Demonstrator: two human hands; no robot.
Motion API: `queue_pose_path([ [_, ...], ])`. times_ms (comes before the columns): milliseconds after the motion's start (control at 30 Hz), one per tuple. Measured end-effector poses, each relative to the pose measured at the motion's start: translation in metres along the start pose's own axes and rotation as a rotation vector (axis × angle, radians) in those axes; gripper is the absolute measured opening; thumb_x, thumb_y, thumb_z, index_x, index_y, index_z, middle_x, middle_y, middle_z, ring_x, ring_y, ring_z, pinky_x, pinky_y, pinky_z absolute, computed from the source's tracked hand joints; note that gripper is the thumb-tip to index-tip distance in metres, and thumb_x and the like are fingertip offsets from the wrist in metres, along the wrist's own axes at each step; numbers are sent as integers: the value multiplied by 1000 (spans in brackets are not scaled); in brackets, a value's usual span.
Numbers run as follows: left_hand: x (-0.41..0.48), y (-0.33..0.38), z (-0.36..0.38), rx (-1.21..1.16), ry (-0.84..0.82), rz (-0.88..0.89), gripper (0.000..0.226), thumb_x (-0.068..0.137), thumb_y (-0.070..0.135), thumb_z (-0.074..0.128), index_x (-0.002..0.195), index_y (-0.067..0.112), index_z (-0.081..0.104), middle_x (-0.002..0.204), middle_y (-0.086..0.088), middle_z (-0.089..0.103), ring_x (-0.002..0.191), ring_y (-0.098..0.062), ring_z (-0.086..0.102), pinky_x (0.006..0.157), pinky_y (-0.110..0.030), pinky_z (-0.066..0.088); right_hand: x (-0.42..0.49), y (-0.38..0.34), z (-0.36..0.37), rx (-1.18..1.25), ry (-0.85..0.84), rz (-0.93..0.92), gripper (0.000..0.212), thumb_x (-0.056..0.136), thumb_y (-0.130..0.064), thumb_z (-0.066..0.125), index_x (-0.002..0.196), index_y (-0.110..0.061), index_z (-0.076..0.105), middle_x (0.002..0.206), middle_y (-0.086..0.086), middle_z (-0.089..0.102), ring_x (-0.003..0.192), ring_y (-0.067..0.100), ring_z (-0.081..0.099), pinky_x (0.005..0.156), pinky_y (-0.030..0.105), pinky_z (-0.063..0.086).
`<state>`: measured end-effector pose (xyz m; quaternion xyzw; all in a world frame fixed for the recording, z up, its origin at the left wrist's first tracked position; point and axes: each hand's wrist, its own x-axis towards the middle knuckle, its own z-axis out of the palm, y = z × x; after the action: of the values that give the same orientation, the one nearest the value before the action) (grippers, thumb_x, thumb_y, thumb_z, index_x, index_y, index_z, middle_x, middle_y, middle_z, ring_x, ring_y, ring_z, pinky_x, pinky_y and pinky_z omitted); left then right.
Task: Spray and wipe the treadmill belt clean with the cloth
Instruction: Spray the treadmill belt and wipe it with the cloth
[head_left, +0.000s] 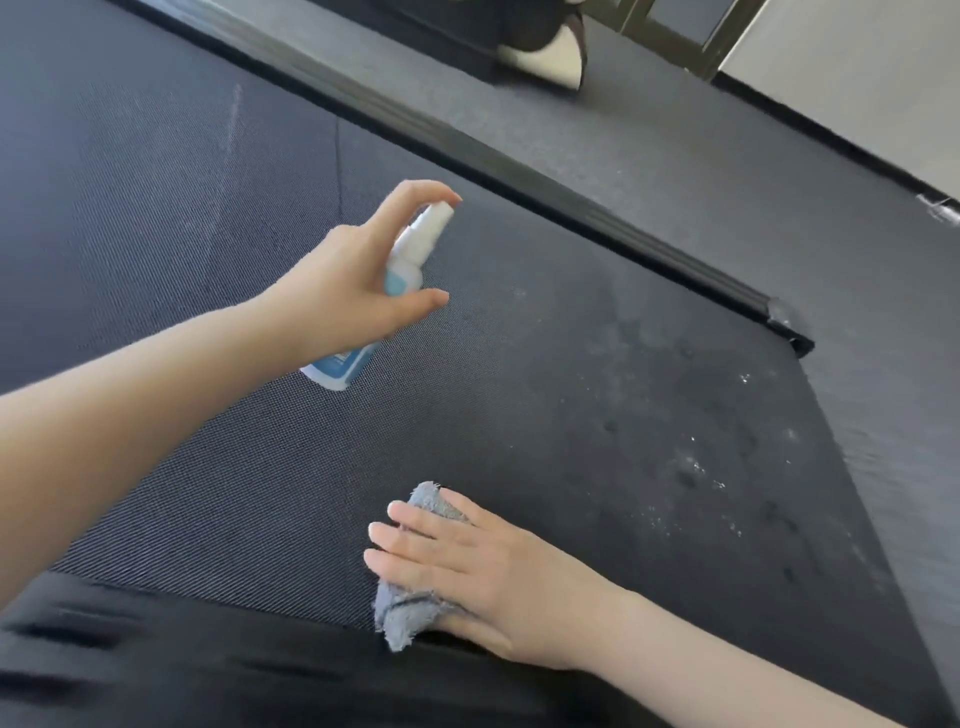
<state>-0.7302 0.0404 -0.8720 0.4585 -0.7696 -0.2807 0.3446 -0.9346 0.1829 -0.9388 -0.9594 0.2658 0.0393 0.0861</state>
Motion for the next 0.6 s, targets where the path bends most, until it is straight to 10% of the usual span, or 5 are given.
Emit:
queue_pose_path([
  [400,9,14,25,-11,25,23,60,85,20,69,134,30,37,73,11,60,63,-29,64,71,-50,54,-18,51,6,-48,116,148,50,103,-35,23,147,-14,27,155,-1,24,146,13,10,118,36,14],
  [600,4,24,56,36,69,-39,60,84,23,69,132,35,35,73,-20,63,57,-32,63,64,-51,54,-29,134,4,-38,147,288,49,103,-26,32,149,-13,19,157,-2,17,145,11,4,118,28,1],
])
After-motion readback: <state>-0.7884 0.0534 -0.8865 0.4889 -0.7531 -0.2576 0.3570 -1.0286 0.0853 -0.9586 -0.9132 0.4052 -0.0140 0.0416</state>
